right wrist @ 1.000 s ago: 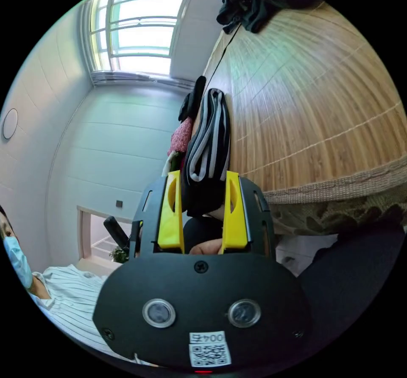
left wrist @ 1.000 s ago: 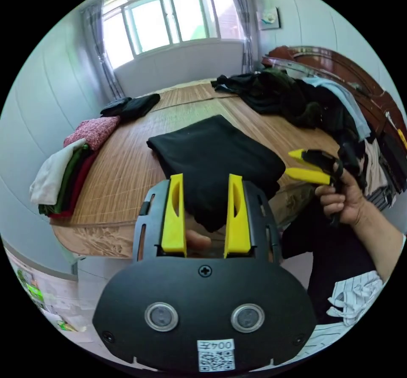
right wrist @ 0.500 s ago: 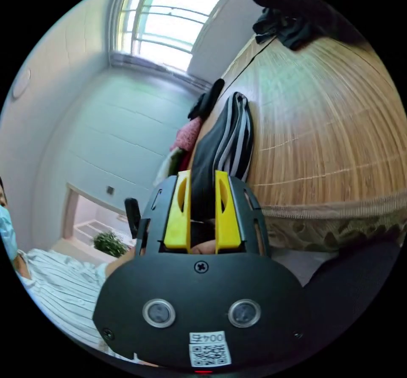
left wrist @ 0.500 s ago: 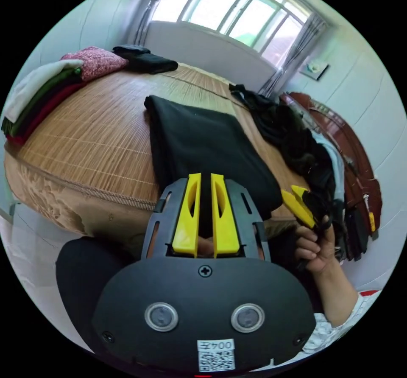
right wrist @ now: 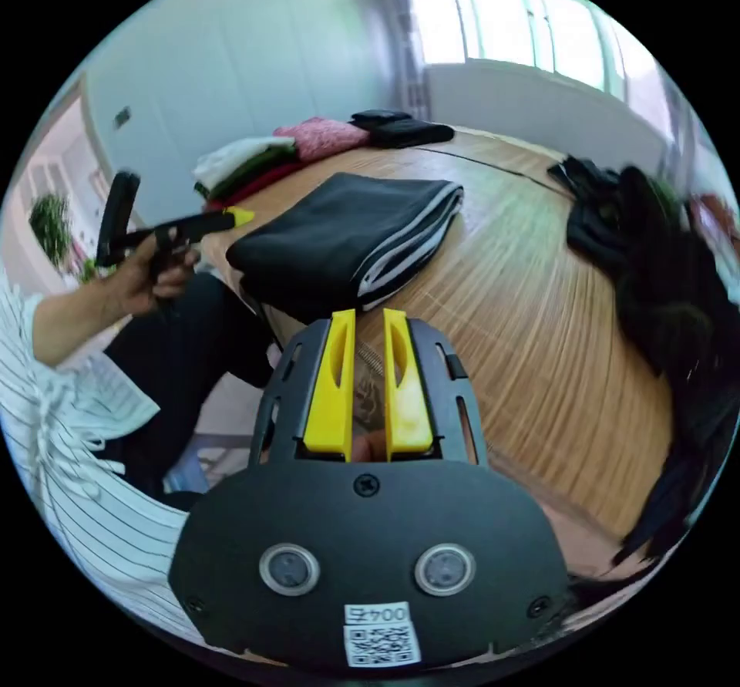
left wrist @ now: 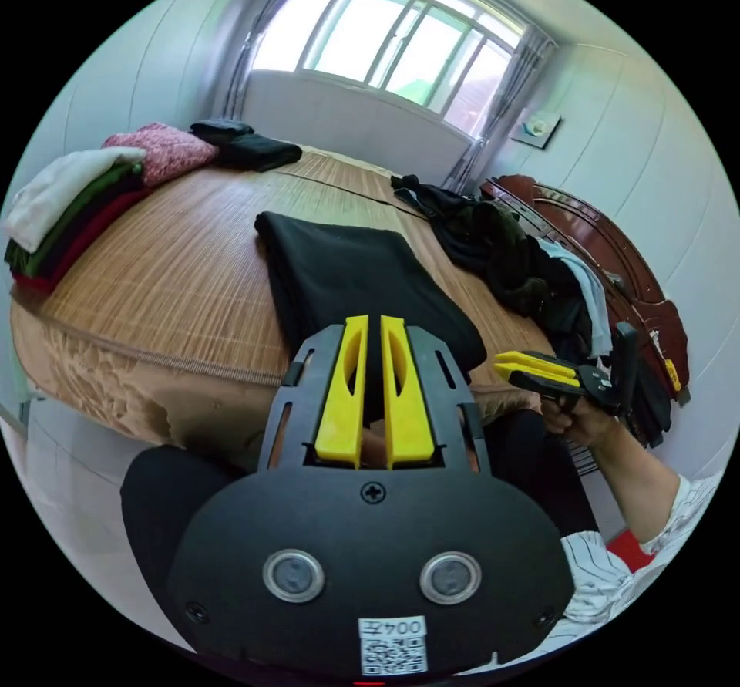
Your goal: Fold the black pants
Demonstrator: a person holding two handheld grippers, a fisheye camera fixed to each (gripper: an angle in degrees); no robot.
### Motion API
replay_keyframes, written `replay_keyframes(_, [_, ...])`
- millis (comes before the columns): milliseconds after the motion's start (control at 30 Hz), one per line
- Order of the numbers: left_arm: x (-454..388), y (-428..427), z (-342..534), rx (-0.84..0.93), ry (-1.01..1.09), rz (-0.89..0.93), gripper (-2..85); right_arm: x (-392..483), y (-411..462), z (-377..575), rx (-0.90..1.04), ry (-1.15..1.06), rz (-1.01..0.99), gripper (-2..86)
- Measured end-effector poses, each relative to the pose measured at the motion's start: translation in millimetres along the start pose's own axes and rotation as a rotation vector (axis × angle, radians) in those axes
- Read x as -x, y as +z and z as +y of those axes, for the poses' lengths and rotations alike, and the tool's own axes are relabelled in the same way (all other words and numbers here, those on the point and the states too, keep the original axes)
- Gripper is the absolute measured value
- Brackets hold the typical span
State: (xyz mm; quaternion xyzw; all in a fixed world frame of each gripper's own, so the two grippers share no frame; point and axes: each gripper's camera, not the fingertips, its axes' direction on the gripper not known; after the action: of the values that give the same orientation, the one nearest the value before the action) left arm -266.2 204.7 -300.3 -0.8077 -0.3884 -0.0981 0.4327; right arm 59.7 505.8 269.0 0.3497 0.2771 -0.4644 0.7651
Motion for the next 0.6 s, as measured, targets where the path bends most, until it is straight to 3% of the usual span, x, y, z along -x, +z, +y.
replay_keyframes(100, [-11,17,-21,0.058,0.022,-0.013,2.3,29,13,-30,0.054,-0.172,0.043,9.6])
replay_keyframes(167, [-1,49,-26,0.219,-0.031,-0.029,2.0,50,32,-45,0.135,-0.287,0.088,9.9])
replay_keyframes(267, [18,46,-25,0.186,-0.140,0.027,1.4,70,46,-54,0.196,-0.389,0.090,9.2])
replay_keyframes(433, [25,35,-35,0.194,-0.150,0.056,1.1,85,55,-54,0.277,-0.487,0.088,8.6])
replay_keyframes(600, [29,23,-41,0.175,-0.171,0.068,1.0,96,68,-62,0.244,-0.498,0.081,7.6])
